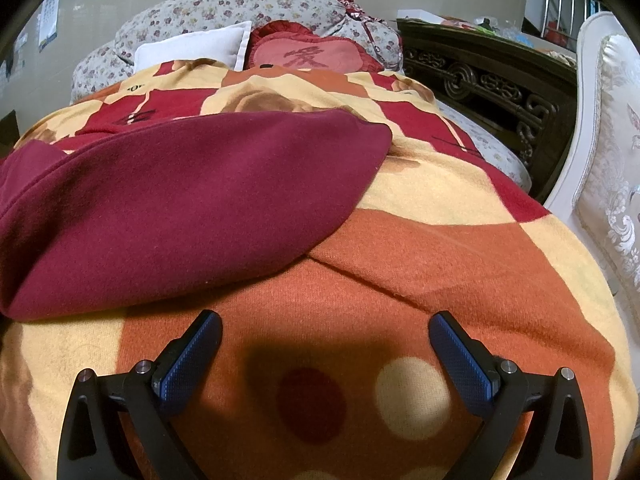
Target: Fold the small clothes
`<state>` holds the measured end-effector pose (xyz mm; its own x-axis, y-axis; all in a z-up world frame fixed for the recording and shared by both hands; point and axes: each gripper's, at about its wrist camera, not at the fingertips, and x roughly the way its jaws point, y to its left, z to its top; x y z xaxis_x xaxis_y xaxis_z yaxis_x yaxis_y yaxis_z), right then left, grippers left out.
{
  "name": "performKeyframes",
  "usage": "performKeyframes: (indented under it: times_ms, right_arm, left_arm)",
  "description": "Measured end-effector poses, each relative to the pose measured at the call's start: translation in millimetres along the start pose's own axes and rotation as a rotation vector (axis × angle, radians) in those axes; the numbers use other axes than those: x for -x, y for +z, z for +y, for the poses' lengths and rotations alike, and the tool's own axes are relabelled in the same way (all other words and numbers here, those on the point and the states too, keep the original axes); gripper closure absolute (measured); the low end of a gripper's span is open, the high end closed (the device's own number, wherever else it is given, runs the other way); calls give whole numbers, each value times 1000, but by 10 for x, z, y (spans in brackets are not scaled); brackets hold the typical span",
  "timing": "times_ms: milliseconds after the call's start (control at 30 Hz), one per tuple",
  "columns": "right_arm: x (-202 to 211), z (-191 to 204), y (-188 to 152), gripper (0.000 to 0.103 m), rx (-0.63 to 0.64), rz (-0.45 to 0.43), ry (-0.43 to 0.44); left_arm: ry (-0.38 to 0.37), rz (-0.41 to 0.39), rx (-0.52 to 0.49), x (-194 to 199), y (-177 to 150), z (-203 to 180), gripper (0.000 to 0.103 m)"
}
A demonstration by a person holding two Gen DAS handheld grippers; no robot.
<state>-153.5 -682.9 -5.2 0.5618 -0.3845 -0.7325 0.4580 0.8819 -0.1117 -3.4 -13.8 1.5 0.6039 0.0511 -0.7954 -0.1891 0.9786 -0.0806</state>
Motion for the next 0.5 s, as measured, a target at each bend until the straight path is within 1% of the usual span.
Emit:
performKeyframes:
  times_ms: [100,167,200,233,300,367,500]
  right_arm:
    - [-5,62,58,0,21,26,-23]
    - [91,114,96,0,17,83,-58]
    - [146,138,109,0,10,100,-59]
    - [255,173,123,0,-4,109,-45]
    - [568,244,140,0,-43,83,11]
    - [947,348,175,0,-89,50,68]
    - [1528,617,271,0,-127,43,152]
  left_arm:
    - [7,20,-23,37,36,-42,0]
    - [10,29,-48,107,35,-110,0]
    - [9,25,-63,156,29,-145,0]
    - [7,4,-88,256,20,-200,0]
    - [10,-32,-117,393,17,-293,0]
    - [-15,-50,-147,535,19,-415,0]
    - [-78,-64,-186,732,-7,-643,0]
